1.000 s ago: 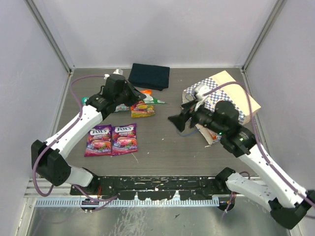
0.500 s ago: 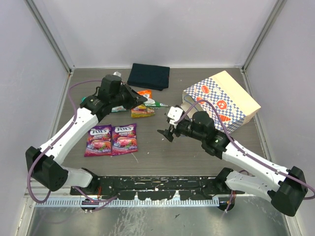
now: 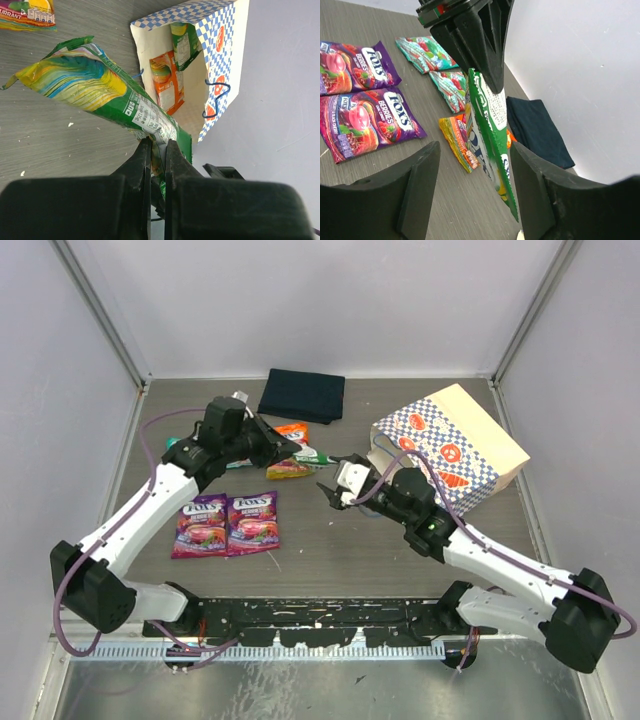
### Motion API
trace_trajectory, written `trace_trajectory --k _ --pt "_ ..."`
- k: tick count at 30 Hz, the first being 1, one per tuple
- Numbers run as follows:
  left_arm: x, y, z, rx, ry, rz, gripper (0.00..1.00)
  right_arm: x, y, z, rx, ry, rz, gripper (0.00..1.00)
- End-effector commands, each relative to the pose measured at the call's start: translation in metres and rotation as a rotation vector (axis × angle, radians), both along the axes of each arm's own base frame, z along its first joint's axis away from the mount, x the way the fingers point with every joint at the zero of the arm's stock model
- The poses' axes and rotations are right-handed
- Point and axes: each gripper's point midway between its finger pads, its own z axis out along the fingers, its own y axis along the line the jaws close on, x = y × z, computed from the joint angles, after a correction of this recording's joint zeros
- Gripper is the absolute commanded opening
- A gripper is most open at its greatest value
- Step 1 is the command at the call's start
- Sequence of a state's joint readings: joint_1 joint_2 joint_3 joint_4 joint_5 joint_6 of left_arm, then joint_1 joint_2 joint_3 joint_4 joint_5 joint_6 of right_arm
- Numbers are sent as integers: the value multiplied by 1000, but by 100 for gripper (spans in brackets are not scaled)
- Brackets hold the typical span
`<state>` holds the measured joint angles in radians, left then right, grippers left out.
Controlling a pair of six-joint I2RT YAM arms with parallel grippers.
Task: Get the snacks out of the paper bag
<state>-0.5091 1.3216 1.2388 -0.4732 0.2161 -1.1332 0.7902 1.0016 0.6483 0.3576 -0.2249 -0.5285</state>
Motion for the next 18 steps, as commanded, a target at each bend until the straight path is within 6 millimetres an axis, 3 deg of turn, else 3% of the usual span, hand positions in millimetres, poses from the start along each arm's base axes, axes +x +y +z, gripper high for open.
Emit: trace_trajectory --k 1,4,7,8,10,11,13,14,17,18 --pt "1 -6 38 -92 -115 -25 0 11 7 23 14 -94 -14 62" --pt "1 -5 34 -89 -110 -25 0 15 13 17 -16 -81 -4 56" --pt "-5 -2 48 -105 -147 -27 0 19 16 10 -42 -62 -2 47" --pt "-6 -1 48 -104 -149 -28 0 19 17 10 -46 -59 -2 40" --pt "-5 1 47 -89 -158 -26 0 21 16 11 -49 -53 -12 11" --pt "-6 2 46 -80 -166 -28 0 22 14 12 -45 -50 -26 2" --pt "-6 4 47 -57 -202 -37 4 24 9 14 -39 -31 -57 1" --pt "-6 8 47 -26 -230 -39 18 25 7 15 -37 -10 -76 1" --pt "-6 28 46 114 -311 -24 85 26 -4 23 -19 85 -139 1" --pt "-5 37 46 170 -338 -11 99 26 -7 30 -6 112 -159 1"
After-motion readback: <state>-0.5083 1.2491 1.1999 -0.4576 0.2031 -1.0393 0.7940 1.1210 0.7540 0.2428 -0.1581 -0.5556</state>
